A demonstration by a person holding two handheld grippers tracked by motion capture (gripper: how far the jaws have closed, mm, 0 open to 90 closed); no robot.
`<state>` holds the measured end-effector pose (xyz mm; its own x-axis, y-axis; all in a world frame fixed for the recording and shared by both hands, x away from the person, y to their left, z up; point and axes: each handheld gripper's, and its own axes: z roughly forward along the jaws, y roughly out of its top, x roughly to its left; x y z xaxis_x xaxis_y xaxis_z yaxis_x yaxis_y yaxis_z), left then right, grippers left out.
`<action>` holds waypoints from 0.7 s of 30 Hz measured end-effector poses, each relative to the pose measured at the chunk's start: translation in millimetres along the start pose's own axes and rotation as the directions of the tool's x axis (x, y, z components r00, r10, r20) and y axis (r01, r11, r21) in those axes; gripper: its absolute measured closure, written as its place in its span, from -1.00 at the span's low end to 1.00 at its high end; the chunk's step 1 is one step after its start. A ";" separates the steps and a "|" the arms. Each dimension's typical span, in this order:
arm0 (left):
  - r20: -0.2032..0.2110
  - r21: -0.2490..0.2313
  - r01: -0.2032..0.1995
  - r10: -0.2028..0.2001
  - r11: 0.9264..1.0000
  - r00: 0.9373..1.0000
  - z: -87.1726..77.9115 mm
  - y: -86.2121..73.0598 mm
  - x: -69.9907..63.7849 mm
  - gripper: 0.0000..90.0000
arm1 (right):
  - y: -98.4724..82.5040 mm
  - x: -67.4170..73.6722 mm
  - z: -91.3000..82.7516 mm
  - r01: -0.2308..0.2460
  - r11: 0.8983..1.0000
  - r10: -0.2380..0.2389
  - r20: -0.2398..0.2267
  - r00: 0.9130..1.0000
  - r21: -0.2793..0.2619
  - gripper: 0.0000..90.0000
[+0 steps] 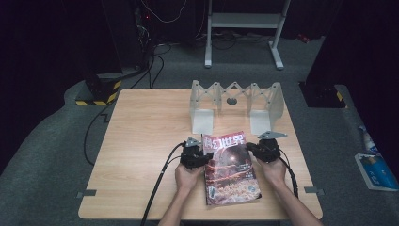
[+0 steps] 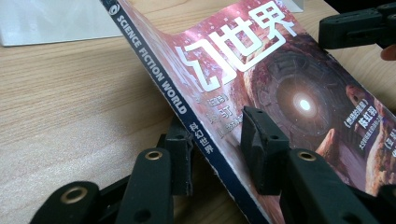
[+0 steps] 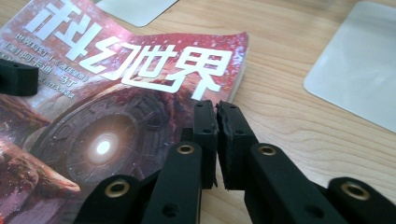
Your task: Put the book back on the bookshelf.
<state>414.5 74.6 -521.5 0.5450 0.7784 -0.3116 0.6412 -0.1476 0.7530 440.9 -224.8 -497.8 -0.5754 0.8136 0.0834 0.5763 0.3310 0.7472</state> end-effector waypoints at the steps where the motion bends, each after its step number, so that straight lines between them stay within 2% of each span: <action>1: 0.000 0.000 0.001 -0.001 1.000 1.000 -0.1 0.1 0.0 0.44 | 0.0 -0.6 -1.2 0.000 1.000 0.000 0.008 1.000 -0.001 0.95; 3: 0.001 0.002 -0.002 0.002 1.000 1.000 -0.1 0.2 0.4 0.44 | -0.8 -3.4 -3.8 -0.015 1.000 0.015 0.025 1.000 -0.002 0.97; 5: 0.001 0.003 -0.001 0.001 1.000 1.000 -0.1 0.8 0.2 0.44 | -2.4 -6.9 -2.8 -0.024 1.000 0.024 0.028 0.999 0.019 0.98; 11: 0.000 0.001 -0.025 0.025 1.000 1.000 -2.2 4.7 -2.7 0.45 | -6.4 -8.1 13.7 -0.021 0.996 0.017 0.035 0.999 0.091 0.97; 14: 0.009 -0.005 -0.027 0.027 1.000 1.000 -3.1 6.2 -3.0 0.45 | -6.6 -5.8 18.9 -0.019 0.996 0.018 0.010 1.000 0.084 0.97; 16: 0.011 0.001 -0.029 0.029 1.000 1.000 -4.1 7.8 -3.2 0.45 | -5.4 -2.8 20.4 -0.002 0.996 0.001 0.015 1.000 0.085 0.98; 21: 0.033 0.009 -0.043 0.042 0.999 0.999 -4.1 14.1 -2.6 0.38 | -5.5 -4.9 21.6 0.022 0.997 -0.021 -0.012 1.000 0.077 0.99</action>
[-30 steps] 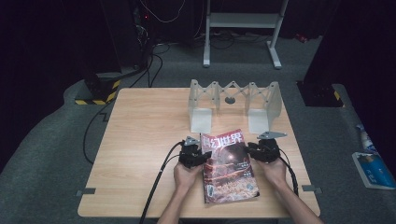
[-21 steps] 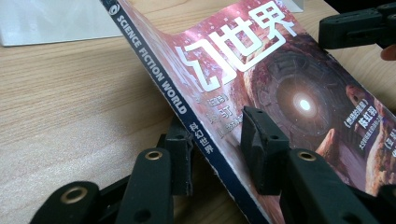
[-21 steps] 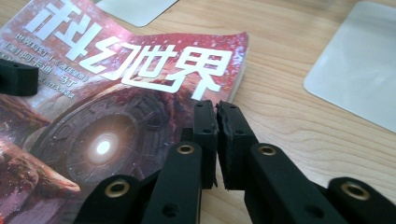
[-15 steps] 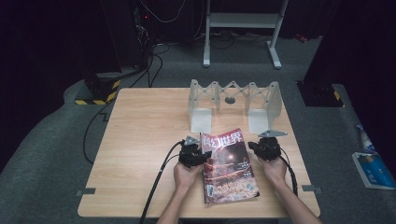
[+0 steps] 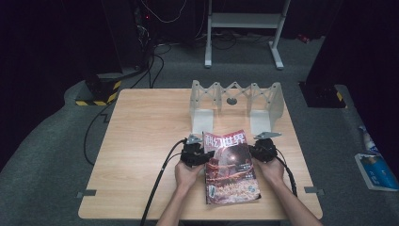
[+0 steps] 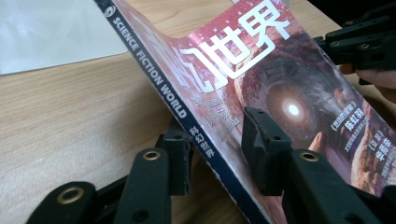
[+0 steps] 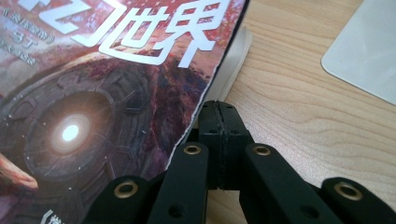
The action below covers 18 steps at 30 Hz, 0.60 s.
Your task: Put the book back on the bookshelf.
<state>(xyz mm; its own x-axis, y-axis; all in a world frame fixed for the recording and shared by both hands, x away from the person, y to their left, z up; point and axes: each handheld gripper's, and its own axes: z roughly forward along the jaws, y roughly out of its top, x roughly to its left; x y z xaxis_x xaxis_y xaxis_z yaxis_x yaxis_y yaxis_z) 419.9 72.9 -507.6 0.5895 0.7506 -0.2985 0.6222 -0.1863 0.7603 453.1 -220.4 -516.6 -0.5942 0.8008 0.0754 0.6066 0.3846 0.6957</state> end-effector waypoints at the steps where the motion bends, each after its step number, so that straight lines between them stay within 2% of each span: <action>1: 0.002 0.003 0.000 0.000 1.000 1.000 0.7 1.9 0.0 0.32 | -0.2 0.4 0.1 0.011 1.000 -0.011 0.002 1.000 -0.002 0.99; 4: 0.005 0.005 0.002 -0.002 1.000 1.000 2.5 5.7 -0.3 0.18 | -0.2 1.8 0.8 0.049 0.999 -0.049 0.005 0.999 -0.006 0.99; 8: 0.018 0.016 0.000 -0.001 1.000 1.000 4.5 11.9 -0.8 0.05 | -0.4 2.7 1.6 0.049 0.999 -0.049 0.000 0.999 -0.011 0.99; 13: 0.032 0.027 0.012 -0.012 1.000 0.999 8.5 11.9 0.8 -0.03 | -0.5 3.3 2.8 0.050 0.999 -0.050 -0.010 0.999 -0.021 0.99; 18: 0.030 0.052 0.003 -0.005 0.999 1.000 14.1 13.9 -0.6 -0.08 | 0.4 8.3 6.0 0.076 0.997 -0.076 -0.022 0.997 -0.032 0.99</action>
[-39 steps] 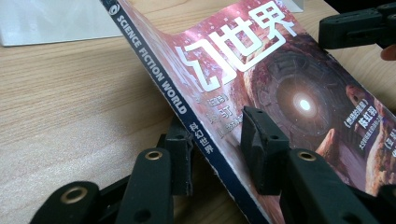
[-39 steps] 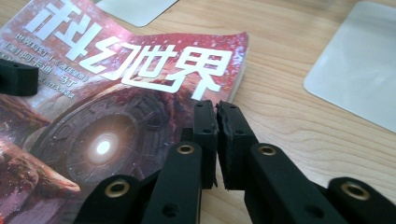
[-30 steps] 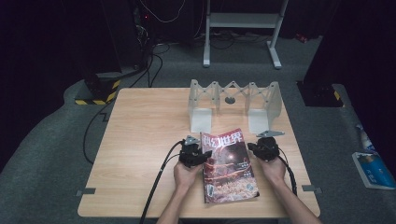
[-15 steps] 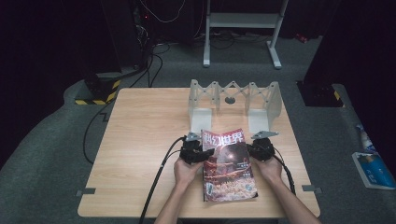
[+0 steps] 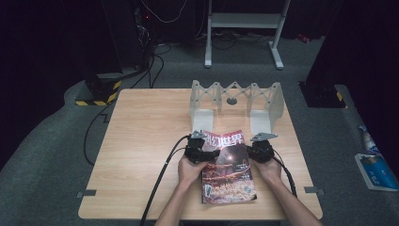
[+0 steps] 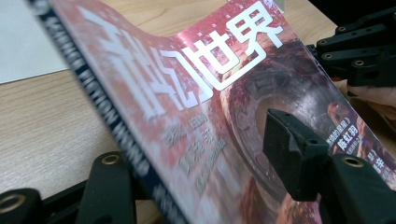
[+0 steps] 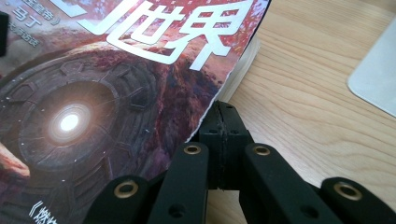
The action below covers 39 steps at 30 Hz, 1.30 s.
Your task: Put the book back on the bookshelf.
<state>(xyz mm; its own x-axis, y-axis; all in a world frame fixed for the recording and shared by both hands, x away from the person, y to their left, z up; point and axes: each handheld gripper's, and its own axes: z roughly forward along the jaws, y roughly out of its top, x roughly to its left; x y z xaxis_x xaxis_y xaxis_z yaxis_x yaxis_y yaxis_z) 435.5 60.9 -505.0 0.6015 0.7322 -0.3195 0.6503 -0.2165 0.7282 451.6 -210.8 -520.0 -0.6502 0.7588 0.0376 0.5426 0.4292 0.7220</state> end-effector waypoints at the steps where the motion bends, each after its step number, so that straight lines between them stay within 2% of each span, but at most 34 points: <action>1: 0.001 0.001 0.002 -0.002 1.000 1.000 0.6 0.7 -0.2 -0.08 | 0.6 1.0 0.5 0.005 1.000 -0.005 -0.004 1.000 0.002 0.99; 7: 0.014 0.000 0.019 -0.019 1.000 1.000 2.2 7.8 1.5 -0.11 | 2.4 7.4 3.6 0.033 0.999 -0.033 -0.038 0.999 -0.001 0.99; 12: 0.007 0.011 0.024 -0.024 1.000 1.000 2.7 16.6 6.1 -0.15 | 3.6 11.3 6.1 0.050 0.999 -0.050 -0.055 0.997 -0.007 0.99; 20: -0.004 0.034 0.019 -0.019 0.999 1.000 6.4 24.9 6.6 -0.13 | 3.3 10.2 6.5 0.038 0.999 -0.039 -0.066 0.997 -0.012 0.99; 24: -0.008 0.061 0.025 -0.024 0.998 1.000 7.5 27.2 7.7 -0.03 | 3.6 9.7 6.7 0.039 0.999 -0.039 -0.069 0.997 -0.012 0.99; 27: -0.027 0.108 0.025 -0.022 0.994 0.999 8.4 28.2 7.4 0.18 | 3.9 9.6 6.7 0.030 1.000 -0.031 -0.074 0.997 -0.008 0.99; 29: -0.029 0.142 0.047 -0.043 0.989 0.999 9.1 28.3 10.0 0.33 | 4.3 9.8 6.8 0.034 0.999 -0.035 -0.074 0.997 -0.007 0.99; 33: -0.019 0.156 0.070 -0.068 0.985 0.998 8.6 28.4 12.2 0.49 | 4.8 8.8 6.6 0.036 0.999 -0.036 -0.083 0.996 0.000 0.99; 37: -0.039 0.178 0.052 -0.046 0.983 0.998 7.3 32.9 7.3 0.56 | 4.4 8.1 5.6 0.045 0.999 -0.045 -0.082 0.996 0.002 0.95; 39: -0.038 0.181 0.044 -0.038 0.983 0.999 6.5 34.7 5.4 0.60 | 2.9 7.4 4.1 0.045 0.999 -0.045 -0.078 0.996 -0.003 0.80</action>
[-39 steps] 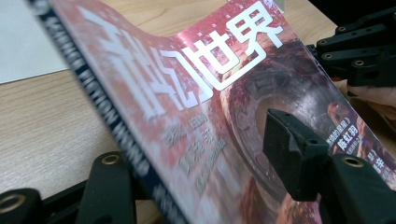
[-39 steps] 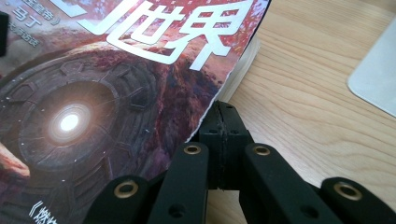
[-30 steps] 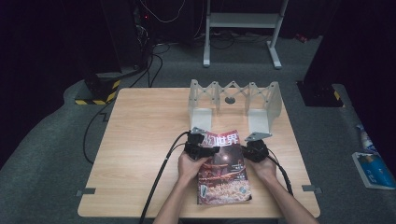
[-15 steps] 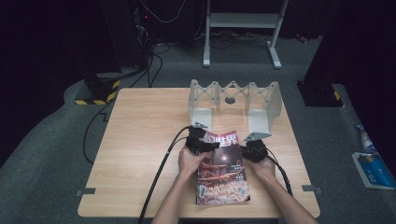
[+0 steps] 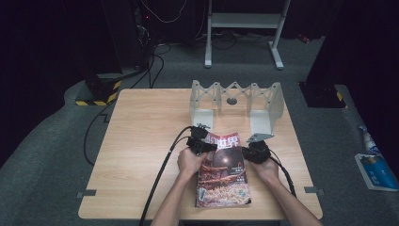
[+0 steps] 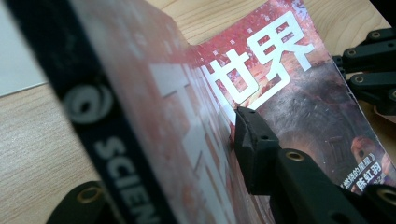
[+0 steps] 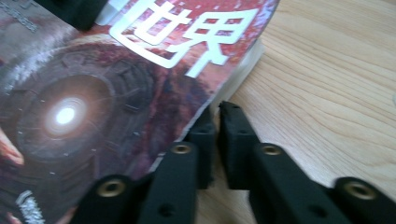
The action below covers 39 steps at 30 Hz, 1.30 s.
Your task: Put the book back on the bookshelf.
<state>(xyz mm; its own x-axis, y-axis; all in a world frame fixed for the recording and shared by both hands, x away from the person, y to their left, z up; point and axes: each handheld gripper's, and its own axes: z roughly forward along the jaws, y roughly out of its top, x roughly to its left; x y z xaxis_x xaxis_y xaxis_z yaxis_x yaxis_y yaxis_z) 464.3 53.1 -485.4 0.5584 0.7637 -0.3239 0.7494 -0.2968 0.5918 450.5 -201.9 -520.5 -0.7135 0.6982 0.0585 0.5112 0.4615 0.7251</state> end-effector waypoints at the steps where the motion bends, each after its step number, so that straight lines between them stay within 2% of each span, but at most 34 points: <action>1: 0.004 -0.001 -0.001 0.001 1.000 1.000 -0.6 0.6 -0.8 0.62 | -1.5 -0.9 -1.2 -0.002 1.000 0.002 0.005 1.000 -0.006 0.69; 4: 0.023 -0.006 0.010 -0.010 1.000 1.000 -2.1 1.5 -1.4 0.67 | -8.4 -4.9 -6.5 -0.010 1.000 0.010 0.020 1.000 -0.026 0.36; 6: 0.032 -0.006 0.013 -0.013 1.000 0.999 -3.1 2.3 -1.2 0.70 | -13.9 -7.0 -11.6 0.001 1.000 0.001 0.057 0.998 -0.027 0.23; 10: 0.056 -0.025 0.032 -0.030 0.999 0.998 -6.0 4.0 -3.3 0.74 | -26.2 -13.9 -24.2 0.013 1.000 -0.009 0.126 0.992 -0.027 0.04; 15: 0.077 -0.037 0.025 -0.022 0.999 0.997 -12.6 8.9 -9.1 0.78 | -45.2 -26.3 -42.5 -0.022 0.999 0.030 0.182 0.983 -0.045 -0.16; 20: 0.102 -0.063 0.025 -0.018 0.998 0.995 -22.3 14.0 -16.0 0.83 | -59.6 -34.5 -53.4 -0.068 0.995 0.082 0.197 0.977 -0.079 -0.23; 24: 0.105 -0.077 0.002 0.006 0.997 0.994 -30.8 18.6 -21.9 0.85 | -66.0 -32.6 -53.8 -0.043 0.992 0.064 0.185 0.981 -0.115 -0.23; 31: 0.113 -0.101 -0.034 0.046 0.994 0.993 -44.7 25.4 -33.8 0.86 | -66.3 -32.9 -53.0 -0.046 0.991 0.068 0.178 0.982 -0.124 -0.22; 35: 0.129 -0.111 -0.060 0.074 0.992 0.989 -53.3 30.2 -41.7 0.86 | -66.4 -32.5 -52.7 -0.043 0.991 0.065 0.178 0.982 -0.125 -0.22; 39: 0.125 -0.115 -0.091 0.105 0.989 0.986 -60.0 36.2 -48.1 0.86 | -66.4 -32.7 -52.6 -0.038 0.991 0.061 0.180 0.982 -0.125 -0.22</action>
<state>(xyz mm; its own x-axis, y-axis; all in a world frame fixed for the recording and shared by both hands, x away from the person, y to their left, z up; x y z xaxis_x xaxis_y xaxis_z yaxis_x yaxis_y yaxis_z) 443.2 40.1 -404.1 0.6745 0.6503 -0.3496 0.6494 -0.2971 0.7000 414.7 -284.1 -534.4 -0.5832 0.8121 -0.0219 0.4742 0.3622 0.8025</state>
